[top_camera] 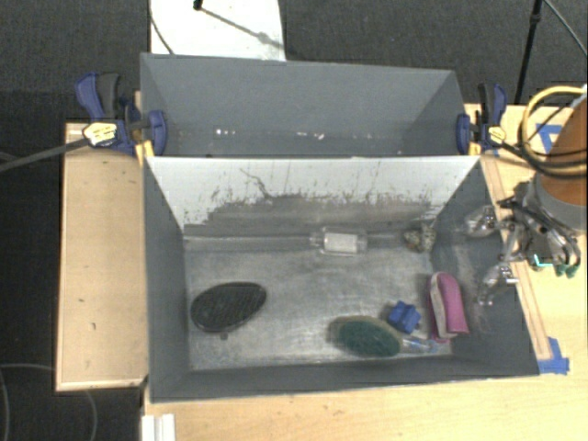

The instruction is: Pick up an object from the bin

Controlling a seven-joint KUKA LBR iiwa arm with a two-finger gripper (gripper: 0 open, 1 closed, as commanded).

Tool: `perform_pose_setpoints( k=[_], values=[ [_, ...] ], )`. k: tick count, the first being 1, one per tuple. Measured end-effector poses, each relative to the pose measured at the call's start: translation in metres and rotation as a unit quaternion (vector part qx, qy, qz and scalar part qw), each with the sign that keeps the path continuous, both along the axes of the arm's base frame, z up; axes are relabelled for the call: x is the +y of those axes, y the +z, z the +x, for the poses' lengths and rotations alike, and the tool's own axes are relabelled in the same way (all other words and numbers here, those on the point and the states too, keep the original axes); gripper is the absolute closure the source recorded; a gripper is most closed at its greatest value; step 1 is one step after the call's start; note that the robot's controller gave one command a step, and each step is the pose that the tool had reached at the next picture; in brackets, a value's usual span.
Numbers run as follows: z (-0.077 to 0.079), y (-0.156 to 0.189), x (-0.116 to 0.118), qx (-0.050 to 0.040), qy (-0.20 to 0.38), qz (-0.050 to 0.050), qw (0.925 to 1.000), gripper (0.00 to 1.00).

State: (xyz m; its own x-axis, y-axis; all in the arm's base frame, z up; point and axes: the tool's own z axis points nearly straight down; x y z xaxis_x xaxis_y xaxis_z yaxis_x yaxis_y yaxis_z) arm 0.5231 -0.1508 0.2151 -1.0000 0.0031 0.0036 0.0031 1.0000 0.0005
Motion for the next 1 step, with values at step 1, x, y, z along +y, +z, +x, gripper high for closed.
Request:
perform_pose_setpoints(
  k=[1],
  values=[
    [0.0205, -0.1443, 0.0299, -0.0049, 0.148, 0.003, 0.9889, 0.0]
  ],
)
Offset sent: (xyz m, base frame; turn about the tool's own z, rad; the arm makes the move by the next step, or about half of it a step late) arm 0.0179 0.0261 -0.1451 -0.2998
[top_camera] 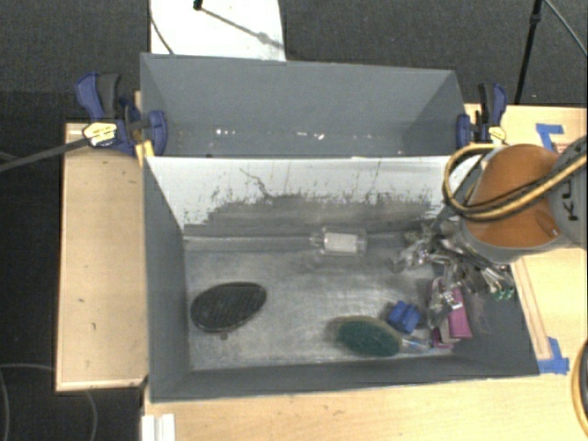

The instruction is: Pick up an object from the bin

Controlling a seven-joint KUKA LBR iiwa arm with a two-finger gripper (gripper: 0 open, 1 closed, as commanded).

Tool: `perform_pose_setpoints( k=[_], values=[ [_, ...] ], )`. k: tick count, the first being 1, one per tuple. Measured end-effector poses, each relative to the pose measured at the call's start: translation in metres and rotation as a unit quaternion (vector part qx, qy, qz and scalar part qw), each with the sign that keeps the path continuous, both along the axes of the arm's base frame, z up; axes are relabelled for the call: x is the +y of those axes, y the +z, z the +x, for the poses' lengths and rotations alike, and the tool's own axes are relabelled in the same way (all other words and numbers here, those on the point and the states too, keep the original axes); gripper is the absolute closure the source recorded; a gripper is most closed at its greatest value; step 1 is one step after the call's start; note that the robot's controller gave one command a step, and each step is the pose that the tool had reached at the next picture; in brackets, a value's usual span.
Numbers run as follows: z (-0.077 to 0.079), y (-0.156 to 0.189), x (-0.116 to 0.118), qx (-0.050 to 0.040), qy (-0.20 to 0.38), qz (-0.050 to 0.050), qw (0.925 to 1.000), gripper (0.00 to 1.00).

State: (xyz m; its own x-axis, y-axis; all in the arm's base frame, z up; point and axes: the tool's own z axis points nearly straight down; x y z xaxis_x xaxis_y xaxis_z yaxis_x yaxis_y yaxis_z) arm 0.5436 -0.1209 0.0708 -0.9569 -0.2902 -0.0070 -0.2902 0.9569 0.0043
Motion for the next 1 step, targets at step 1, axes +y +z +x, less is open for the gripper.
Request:
perform_pose_setpoints(
  k=[1],
  values=[
    [-0.0464, 0.0046, 0.075, -0.0105, 0.315, -0.007, 0.9491, 0.0]
  ],
)
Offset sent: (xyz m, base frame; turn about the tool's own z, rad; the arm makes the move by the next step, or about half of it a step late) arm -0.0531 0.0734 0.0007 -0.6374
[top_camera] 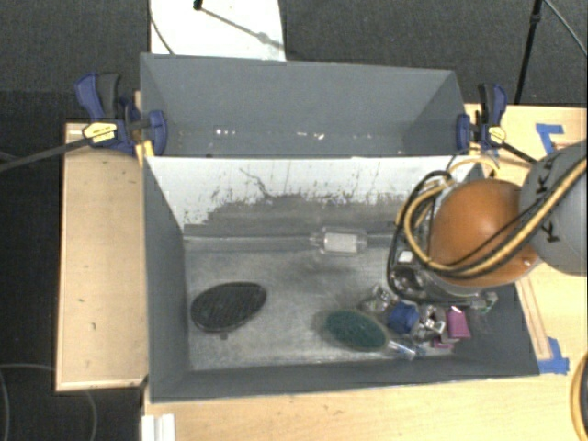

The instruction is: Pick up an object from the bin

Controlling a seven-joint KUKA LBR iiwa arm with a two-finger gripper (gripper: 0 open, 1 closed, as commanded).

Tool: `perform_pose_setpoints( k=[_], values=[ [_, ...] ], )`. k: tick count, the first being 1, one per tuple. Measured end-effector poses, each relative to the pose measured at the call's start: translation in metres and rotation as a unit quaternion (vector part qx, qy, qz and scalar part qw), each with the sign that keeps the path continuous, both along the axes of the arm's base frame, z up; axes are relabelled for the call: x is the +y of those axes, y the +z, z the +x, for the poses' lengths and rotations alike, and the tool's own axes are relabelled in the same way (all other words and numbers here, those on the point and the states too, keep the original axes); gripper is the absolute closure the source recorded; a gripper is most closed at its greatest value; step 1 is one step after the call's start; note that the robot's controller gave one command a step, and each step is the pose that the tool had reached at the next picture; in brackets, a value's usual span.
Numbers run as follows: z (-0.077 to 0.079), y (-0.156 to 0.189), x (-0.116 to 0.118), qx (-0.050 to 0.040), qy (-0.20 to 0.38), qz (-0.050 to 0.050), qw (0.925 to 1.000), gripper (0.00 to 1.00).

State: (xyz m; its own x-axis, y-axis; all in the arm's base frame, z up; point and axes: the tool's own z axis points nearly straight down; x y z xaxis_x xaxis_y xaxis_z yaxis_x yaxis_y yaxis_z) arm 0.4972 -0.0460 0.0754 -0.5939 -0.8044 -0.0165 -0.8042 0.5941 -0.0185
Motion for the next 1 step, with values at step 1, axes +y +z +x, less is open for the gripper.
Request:
perform_pose_setpoints(
  k=[1],
  values=[
    [0.0016, -0.0021, 0.039, 0.0037, -0.061, 0.001, 0.9981, 0.0]
  ],
)
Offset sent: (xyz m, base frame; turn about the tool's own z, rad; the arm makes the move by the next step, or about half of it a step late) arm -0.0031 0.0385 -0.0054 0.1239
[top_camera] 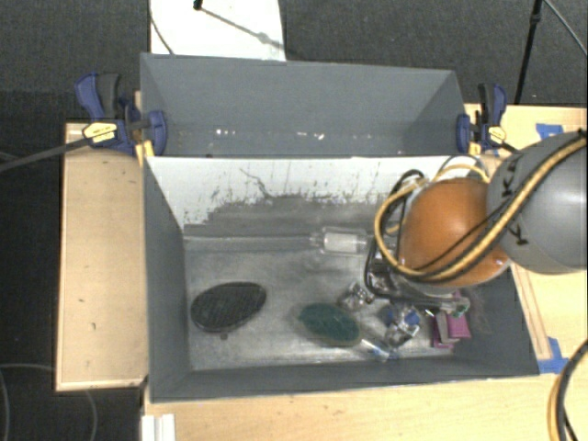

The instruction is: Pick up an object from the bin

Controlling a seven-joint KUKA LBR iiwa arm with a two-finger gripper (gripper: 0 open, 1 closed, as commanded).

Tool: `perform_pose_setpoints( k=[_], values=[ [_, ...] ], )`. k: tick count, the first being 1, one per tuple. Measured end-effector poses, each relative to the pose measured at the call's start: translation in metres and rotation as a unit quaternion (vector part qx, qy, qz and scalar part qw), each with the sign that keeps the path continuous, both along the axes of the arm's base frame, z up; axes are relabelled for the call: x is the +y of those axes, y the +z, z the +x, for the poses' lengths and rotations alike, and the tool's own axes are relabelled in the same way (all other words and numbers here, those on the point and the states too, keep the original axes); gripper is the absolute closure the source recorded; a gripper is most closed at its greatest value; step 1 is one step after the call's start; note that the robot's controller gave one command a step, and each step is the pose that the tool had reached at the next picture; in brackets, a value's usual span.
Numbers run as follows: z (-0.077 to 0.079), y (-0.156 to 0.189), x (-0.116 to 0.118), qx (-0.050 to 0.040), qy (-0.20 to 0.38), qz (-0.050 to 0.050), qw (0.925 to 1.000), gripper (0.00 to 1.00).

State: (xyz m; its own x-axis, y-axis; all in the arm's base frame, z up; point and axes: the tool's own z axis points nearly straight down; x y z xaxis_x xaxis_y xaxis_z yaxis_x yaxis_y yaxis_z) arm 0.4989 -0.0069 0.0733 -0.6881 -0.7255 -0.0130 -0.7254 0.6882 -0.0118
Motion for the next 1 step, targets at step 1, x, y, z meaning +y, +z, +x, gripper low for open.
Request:
perform_pose_setpoints(
  k=[1],
  values=[
    [-0.0144, 0.0077, 0.0565, -0.0044, 0.002, 0.002, 1.0, 0.0]
  ],
)
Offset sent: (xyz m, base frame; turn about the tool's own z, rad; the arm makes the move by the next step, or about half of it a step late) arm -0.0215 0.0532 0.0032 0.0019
